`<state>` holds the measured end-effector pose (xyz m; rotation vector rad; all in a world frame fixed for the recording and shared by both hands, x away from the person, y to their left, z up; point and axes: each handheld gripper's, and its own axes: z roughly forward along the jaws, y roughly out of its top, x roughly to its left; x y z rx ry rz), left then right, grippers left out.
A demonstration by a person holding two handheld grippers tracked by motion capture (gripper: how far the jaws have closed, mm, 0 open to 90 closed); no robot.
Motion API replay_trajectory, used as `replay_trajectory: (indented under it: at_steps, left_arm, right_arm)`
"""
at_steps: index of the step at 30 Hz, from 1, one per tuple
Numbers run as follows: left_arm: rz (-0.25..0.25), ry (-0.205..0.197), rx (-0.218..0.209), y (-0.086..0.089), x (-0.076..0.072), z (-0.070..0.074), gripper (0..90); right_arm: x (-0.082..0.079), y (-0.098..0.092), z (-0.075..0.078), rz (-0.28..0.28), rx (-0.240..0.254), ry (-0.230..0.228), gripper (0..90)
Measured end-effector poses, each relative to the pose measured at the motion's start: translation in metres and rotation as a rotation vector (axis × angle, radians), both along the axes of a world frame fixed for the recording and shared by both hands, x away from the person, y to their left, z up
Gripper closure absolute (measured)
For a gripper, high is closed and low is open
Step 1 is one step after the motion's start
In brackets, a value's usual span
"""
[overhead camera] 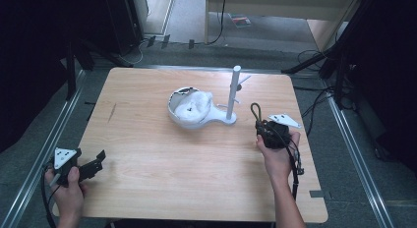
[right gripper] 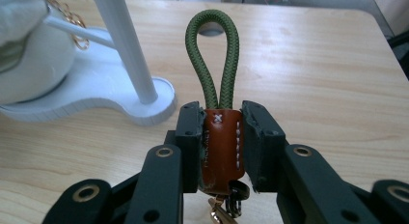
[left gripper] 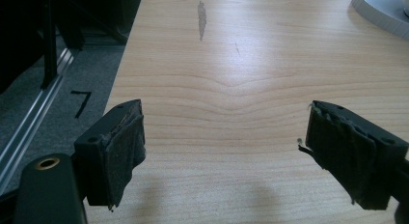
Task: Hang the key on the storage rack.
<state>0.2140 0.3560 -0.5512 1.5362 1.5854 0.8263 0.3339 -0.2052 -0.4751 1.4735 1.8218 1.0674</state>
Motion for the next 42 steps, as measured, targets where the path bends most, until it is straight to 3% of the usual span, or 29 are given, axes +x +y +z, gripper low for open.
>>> replay_trajectory:
  at_steps: [9, 18, 29, 42]
  left_arm:
    - [0.000, -0.001, -0.002, 0.000, 0.000, 0.000, 14.6]
    - [0.001, 0.007, -0.001, 0.000, 0.001, 0.000, 14.6]
    - [0.001, 0.007, 0.000, 0.000, 0.002, 0.000, 14.6]
    - [0.000, 0.006, -0.003, 0.000, 0.001, 0.000, 14.6]
  right_arm:
    - [-0.012, 0.005, 0.011, 0.010, 0.029, -0.123, 71.3]
    - [-0.023, 0.013, 0.021, 0.028, 0.062, -0.192, 71.3]
    - [-0.033, 0.023, 0.028, 0.063, 0.075, -0.236, 71.2]
    - [-0.035, 0.034, 0.029, 0.091, 0.086, -0.252, 71.2]
